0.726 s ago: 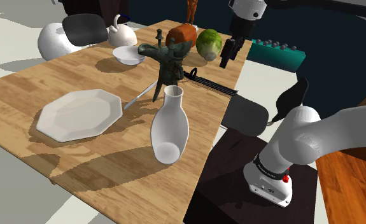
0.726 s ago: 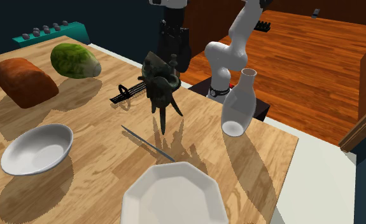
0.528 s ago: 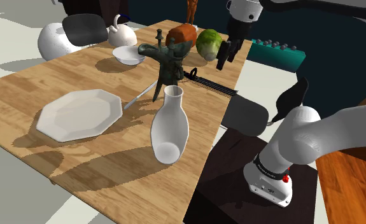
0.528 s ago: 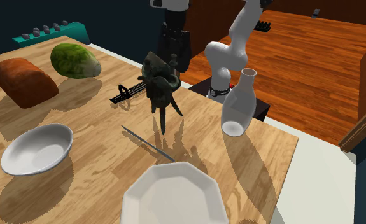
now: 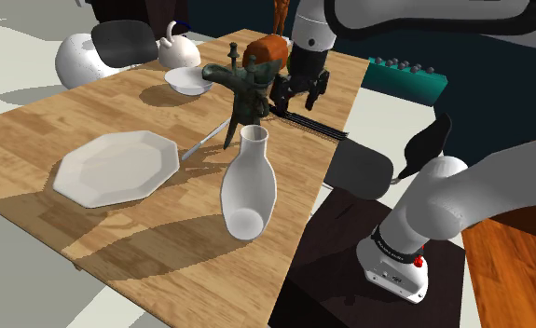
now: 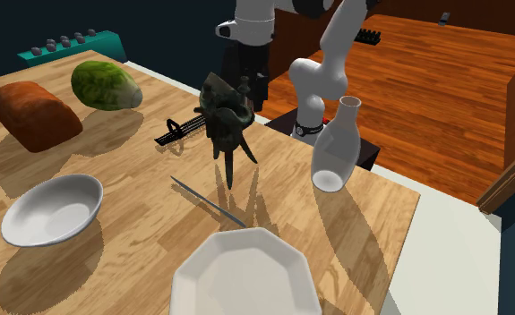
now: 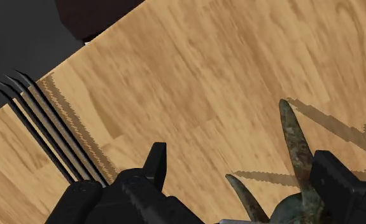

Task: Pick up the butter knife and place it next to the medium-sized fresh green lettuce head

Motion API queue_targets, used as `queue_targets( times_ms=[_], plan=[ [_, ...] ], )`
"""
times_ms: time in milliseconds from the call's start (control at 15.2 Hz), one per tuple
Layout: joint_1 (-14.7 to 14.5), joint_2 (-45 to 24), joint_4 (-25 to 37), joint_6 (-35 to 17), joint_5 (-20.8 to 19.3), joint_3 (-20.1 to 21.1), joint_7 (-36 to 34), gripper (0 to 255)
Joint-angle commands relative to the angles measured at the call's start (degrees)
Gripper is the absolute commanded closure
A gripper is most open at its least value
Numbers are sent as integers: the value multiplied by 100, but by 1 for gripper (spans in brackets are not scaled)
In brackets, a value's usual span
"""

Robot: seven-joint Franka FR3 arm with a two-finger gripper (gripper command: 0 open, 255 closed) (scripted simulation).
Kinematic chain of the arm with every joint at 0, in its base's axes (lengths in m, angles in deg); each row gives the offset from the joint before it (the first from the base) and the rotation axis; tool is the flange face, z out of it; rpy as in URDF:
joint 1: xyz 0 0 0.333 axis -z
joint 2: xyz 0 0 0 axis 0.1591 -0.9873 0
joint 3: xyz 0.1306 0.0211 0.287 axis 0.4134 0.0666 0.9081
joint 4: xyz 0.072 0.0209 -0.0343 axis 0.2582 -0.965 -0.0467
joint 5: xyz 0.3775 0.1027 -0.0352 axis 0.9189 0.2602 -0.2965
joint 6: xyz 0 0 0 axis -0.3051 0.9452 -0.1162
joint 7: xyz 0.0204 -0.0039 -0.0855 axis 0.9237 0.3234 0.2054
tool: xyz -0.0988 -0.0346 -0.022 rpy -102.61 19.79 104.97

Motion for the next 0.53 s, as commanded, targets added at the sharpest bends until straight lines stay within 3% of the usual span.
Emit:
queue_targets(
  times_ms=[0, 462],
  plan=[
    [89, -320, 143, -155, 110, 266, -714, 0],
    [399, -1796, 1044, -652, 121, 1048, -3079, 0]
  ],
)
